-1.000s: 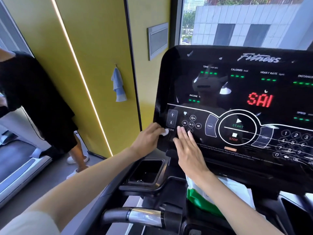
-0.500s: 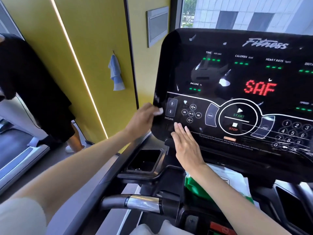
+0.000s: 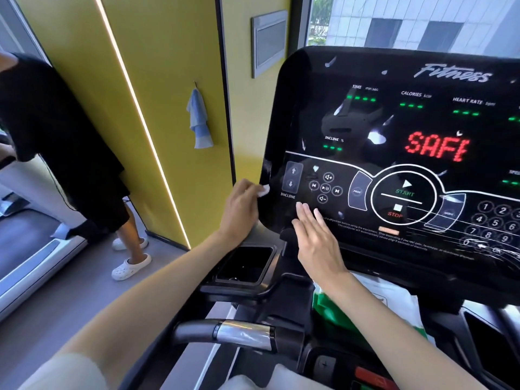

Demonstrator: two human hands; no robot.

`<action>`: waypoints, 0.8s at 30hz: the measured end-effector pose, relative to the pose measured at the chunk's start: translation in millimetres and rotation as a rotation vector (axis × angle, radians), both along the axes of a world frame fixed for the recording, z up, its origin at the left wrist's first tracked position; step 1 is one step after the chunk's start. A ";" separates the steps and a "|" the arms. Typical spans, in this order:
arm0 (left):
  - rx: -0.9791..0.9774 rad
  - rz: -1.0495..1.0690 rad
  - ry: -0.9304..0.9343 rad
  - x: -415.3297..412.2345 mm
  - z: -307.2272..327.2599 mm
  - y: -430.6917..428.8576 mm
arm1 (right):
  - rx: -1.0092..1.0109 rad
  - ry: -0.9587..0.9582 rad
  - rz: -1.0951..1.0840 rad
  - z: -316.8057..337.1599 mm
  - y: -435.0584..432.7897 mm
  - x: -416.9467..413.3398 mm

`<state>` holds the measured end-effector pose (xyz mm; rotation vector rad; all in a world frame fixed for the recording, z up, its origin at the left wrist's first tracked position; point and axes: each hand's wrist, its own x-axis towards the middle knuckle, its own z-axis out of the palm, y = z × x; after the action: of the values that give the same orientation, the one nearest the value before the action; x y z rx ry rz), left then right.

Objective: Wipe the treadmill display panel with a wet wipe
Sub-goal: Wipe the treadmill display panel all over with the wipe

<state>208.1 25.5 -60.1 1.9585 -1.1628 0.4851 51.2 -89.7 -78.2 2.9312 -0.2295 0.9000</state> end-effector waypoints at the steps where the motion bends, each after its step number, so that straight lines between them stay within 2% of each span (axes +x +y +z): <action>1: -0.055 0.047 0.007 2.8 4.0 -4.2 | -0.002 0.002 0.002 -0.3 -0.6 -0.1; 3: -0.079 0.060 -0.011 -4.3 -7.0 -5.9 | -0.003 0.013 0.021 -0.5 -3.7 -1.6; 6: 0.091 -0.139 -0.112 -32.8 -46.9 5.8 | -0.021 0.053 0.046 2.7 -9.8 -5.0; 8: 0.157 -0.203 -0.118 -30.6 -50.7 8.8 | -0.042 0.078 0.041 3.2 -11.4 -9.2; 10: 0.061 -0.136 -0.037 -19.8 -35.4 2.1 | -0.048 0.093 0.016 0.8 -9.5 -13.2; 12: -0.036 -0.072 -0.038 -10.4 -20.6 -6.5 | -0.029 0.097 -0.005 -2.4 -6.3 -16.1; 17: 0.100 -0.198 -0.206 -23.6 -43.8 -1.3 | 0.010 0.094 -0.013 -3.6 -3.9 -17.2; 21: 0.132 -0.215 -0.159 -19.2 -54.2 17.0 | 0.047 0.090 -0.029 -4.6 -1.0 -17.0; 24: 0.007 -0.136 -0.078 -19.9 -32.6 2.4 | 0.068 0.089 -0.034 -4.8 0.4 -15.8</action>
<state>188.2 27.9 -92.6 1.8657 -1.3377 0.4896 35.4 -89.2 -83.0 3.0111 -0.3089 0.7696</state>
